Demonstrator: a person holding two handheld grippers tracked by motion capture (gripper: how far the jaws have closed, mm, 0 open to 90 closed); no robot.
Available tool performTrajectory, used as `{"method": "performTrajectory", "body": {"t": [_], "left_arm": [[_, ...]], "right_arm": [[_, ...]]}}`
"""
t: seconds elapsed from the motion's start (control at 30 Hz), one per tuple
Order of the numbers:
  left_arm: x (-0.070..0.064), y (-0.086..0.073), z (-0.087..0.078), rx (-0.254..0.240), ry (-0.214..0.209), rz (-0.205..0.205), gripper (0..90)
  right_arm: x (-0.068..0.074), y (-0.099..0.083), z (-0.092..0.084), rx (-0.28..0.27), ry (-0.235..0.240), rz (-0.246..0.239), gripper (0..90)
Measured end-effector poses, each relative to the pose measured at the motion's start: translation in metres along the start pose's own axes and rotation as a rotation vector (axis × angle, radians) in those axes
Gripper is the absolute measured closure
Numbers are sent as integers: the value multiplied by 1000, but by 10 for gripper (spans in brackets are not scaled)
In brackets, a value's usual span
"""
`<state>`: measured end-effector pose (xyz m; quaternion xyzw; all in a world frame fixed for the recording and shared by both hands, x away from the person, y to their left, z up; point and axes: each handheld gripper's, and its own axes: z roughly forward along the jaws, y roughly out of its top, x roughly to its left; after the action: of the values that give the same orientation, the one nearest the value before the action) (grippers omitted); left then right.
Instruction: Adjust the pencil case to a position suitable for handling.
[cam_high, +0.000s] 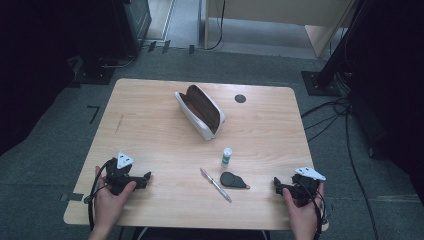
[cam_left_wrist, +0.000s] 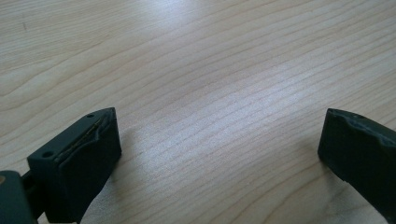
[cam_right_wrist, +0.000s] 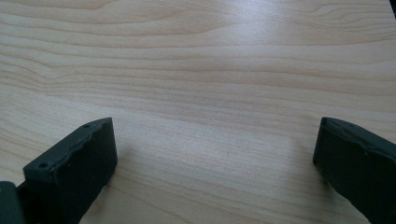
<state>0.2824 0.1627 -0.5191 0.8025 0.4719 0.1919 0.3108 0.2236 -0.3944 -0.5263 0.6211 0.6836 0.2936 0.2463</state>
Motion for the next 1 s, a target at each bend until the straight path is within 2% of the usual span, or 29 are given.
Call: {"method": "performTrajectory", "body": {"t": [0.2,0.33,0.4,0.6,0.77,0.93,1.0], "left_arm": [[0,0,0,-1,0,-1,0],[0,0,0,-1,0,-1,0],[0,0,0,-1,0,-1,0],[0,0,0,-1,0,-1,0],[0,0,0,0,3,-4,0],[0,0,0,0,3,-4,0],[0,0,0,0,3,-4,0]], "right_arm": [[0,0,0,-2,10,2,0],[2,-1,-3,-41,-5,-3,133],[1,1,-6,-54,-26,-3,131],[1,8,-12,-80,-5,11,134],[5,19,-15,-93,15,-7,162],[12,33,-20,-131,77,3,254],[14,36,-21,-138,86,-5,258]]}}
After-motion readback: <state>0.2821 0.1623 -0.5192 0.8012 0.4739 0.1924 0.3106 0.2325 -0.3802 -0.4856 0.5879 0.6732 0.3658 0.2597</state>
